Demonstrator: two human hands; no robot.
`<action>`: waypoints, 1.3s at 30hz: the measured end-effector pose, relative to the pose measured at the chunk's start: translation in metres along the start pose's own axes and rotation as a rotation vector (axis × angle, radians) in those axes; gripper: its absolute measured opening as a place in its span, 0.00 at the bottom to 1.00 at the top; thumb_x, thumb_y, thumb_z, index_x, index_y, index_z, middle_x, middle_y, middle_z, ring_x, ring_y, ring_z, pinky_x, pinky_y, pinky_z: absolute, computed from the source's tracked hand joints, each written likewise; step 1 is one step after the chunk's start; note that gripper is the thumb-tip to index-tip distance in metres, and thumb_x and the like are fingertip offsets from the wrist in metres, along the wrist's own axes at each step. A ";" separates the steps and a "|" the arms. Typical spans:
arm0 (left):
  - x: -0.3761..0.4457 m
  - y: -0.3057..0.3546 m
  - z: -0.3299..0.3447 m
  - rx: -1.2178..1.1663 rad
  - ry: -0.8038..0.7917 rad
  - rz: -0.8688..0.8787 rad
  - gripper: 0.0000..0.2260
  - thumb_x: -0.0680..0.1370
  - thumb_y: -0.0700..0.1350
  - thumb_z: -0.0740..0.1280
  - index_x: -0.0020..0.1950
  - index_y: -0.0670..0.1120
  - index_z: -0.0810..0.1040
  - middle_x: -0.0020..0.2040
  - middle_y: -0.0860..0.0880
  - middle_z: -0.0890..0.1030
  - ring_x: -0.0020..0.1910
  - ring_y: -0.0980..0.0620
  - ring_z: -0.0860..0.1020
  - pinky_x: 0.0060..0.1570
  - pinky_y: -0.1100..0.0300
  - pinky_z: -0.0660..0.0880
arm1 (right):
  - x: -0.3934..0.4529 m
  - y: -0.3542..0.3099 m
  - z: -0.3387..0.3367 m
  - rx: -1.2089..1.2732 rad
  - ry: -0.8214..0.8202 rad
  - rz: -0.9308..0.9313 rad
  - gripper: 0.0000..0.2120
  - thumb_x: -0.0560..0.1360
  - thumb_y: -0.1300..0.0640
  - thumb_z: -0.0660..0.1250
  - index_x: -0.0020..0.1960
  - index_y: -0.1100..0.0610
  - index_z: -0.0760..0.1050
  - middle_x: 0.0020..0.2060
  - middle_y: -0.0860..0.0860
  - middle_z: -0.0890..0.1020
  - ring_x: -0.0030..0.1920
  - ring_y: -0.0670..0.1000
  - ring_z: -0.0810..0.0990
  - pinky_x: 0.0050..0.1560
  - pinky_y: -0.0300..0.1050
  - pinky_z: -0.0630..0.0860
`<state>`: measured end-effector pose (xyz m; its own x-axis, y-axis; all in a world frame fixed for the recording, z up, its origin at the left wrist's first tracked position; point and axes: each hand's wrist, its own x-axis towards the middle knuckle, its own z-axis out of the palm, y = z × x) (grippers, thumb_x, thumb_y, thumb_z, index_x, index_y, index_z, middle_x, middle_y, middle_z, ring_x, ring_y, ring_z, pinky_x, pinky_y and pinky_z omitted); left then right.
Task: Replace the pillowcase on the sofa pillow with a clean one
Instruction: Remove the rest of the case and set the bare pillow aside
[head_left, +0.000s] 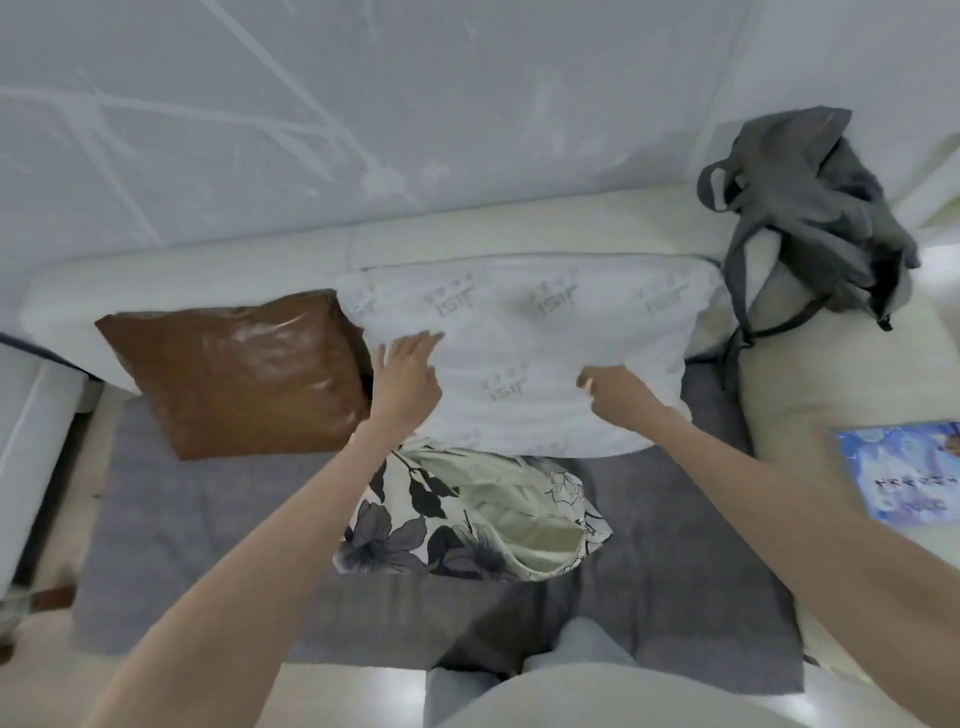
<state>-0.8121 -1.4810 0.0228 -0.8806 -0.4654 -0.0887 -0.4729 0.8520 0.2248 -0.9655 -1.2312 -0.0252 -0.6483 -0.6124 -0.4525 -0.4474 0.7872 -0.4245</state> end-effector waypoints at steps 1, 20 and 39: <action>-0.029 -0.011 0.019 -0.042 -0.090 -0.049 0.23 0.77 0.38 0.60 0.70 0.52 0.70 0.70 0.49 0.72 0.70 0.48 0.67 0.70 0.48 0.60 | -0.015 0.011 0.026 0.001 -0.153 0.051 0.17 0.73 0.67 0.58 0.58 0.60 0.76 0.55 0.58 0.79 0.52 0.56 0.78 0.52 0.44 0.74; -0.154 -0.176 0.167 -0.292 -0.559 -0.577 0.18 0.75 0.37 0.57 0.57 0.53 0.78 0.58 0.53 0.81 0.59 0.47 0.76 0.55 0.57 0.69 | -0.034 0.000 0.195 0.148 -0.266 0.461 0.16 0.72 0.63 0.58 0.53 0.55 0.81 0.56 0.59 0.80 0.57 0.60 0.77 0.59 0.50 0.74; 0.004 -0.280 0.325 -0.133 -0.414 -0.390 0.24 0.74 0.43 0.63 0.69 0.46 0.61 0.69 0.45 0.63 0.52 0.33 0.76 0.45 0.49 0.67 | 0.065 0.039 0.350 0.075 -0.093 0.725 0.29 0.68 0.65 0.65 0.67 0.58 0.59 0.61 0.60 0.65 0.61 0.65 0.70 0.55 0.58 0.71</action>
<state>-0.6926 -1.6432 -0.3559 -0.5925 -0.5835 -0.5554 -0.7806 0.5863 0.2166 -0.8094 -1.2652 -0.3457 -0.7087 0.0544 -0.7034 0.1196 0.9918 -0.0439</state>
